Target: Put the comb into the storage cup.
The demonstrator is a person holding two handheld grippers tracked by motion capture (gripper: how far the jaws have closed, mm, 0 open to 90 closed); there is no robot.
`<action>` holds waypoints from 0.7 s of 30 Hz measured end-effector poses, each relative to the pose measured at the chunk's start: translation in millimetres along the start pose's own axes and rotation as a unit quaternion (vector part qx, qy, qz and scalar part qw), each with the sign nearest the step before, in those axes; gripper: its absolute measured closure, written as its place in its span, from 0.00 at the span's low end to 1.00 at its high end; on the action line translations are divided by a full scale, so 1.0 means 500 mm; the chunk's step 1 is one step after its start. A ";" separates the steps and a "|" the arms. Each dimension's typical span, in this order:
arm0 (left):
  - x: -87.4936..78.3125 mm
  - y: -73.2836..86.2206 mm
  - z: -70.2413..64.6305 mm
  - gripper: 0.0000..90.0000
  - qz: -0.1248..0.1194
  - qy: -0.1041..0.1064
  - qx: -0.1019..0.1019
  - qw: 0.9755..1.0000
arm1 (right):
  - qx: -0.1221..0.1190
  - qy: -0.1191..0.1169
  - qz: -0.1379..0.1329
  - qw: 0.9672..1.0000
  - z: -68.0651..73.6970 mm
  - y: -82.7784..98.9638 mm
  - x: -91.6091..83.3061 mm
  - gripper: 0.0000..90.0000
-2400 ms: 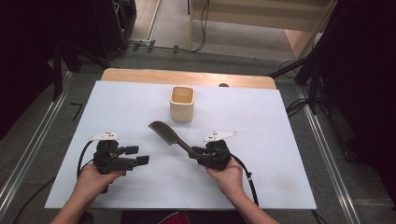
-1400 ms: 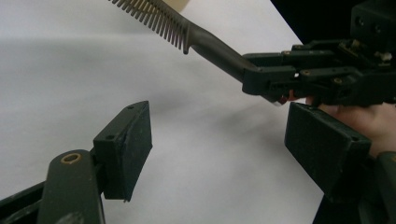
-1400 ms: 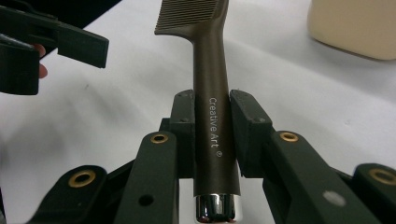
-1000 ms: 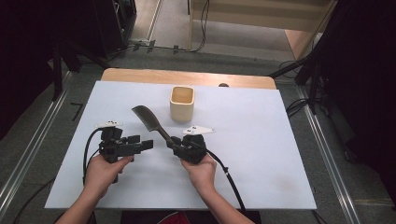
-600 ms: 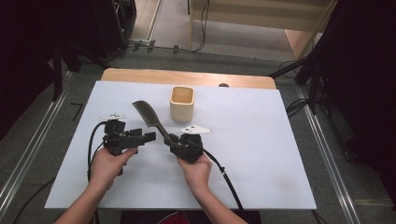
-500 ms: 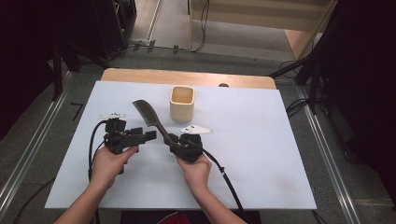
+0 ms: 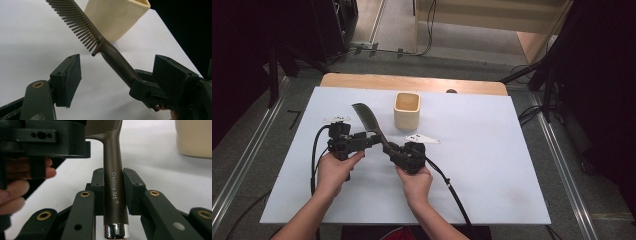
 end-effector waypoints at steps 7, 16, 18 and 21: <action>0.006 -0.001 0.008 0.29 -0.007 -0.004 -0.012 1.000 | 0.028 -0.018 -0.005 0.999 0.008 0.000 0.003 0.78; 0.015 -0.003 0.010 0.33 -0.021 -0.001 -0.031 0.999 | 0.044 -0.028 -0.016 0.999 0.011 0.001 0.004 0.78; 0.018 -0.003 0.012 0.34 -0.020 -0.003 -0.033 0.999 | 0.045 -0.030 -0.023 0.998 0.013 0.000 0.004 0.78; 0.021 -0.005 0.017 0.34 -0.025 -0.009 -0.037 0.999 | 0.049 -0.031 -0.026 0.998 0.015 -0.001 0.003 0.78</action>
Point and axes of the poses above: each handheld gripper's, and its own axes: x roughly forward along the jaws, y roughly out of its underside, z roughly to its left, the point moved 7 cm from there along x, roughly forward along the jaws, and after that the axes turned 15 degrees about y, right-handed, at the moved point
